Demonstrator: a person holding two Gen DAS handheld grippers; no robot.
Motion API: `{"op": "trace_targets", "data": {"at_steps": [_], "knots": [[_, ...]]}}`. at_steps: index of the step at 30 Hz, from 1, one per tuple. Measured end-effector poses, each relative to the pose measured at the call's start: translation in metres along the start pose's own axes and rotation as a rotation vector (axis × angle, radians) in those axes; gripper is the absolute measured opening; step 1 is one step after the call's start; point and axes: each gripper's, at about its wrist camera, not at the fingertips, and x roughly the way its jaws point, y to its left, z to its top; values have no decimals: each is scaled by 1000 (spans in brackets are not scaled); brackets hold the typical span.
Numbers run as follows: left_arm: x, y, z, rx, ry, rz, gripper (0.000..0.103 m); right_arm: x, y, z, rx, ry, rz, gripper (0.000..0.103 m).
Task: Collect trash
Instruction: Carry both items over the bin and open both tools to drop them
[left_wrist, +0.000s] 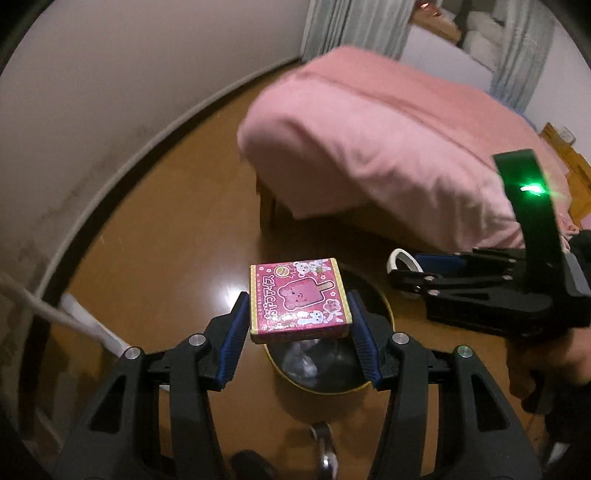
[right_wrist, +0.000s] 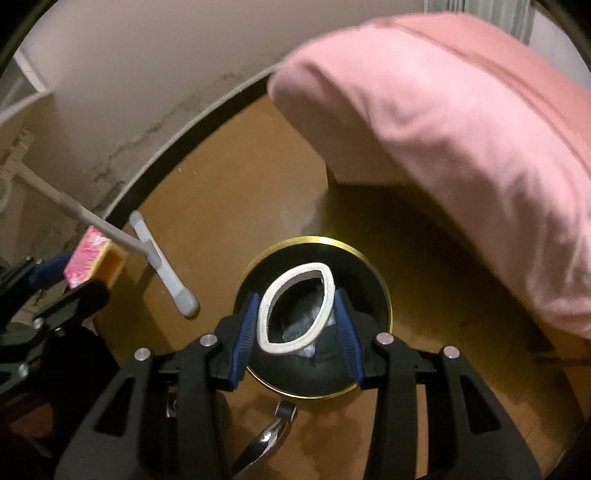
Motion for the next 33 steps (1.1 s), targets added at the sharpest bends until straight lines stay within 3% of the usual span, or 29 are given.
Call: {"op": "trace_targets", "data": {"at_steps": [5,10,20,28,33], "knots": [[60,-1,-23,-17,86,7,52,50,-19,-22,44,103,-7,42],[80,-4,-36,19,106,35,52,68,-27,-34,73,145,-3,42],[76,10,-37,-41,91,11,52,72,-25,-33,77,148,9,43],[74,4,-39,-17,88,2,52,61,-27,-32,92,125,6,60],[76,2,-39,-13,92,-13,52,60,-29,-30,114,118,6,64]]}}
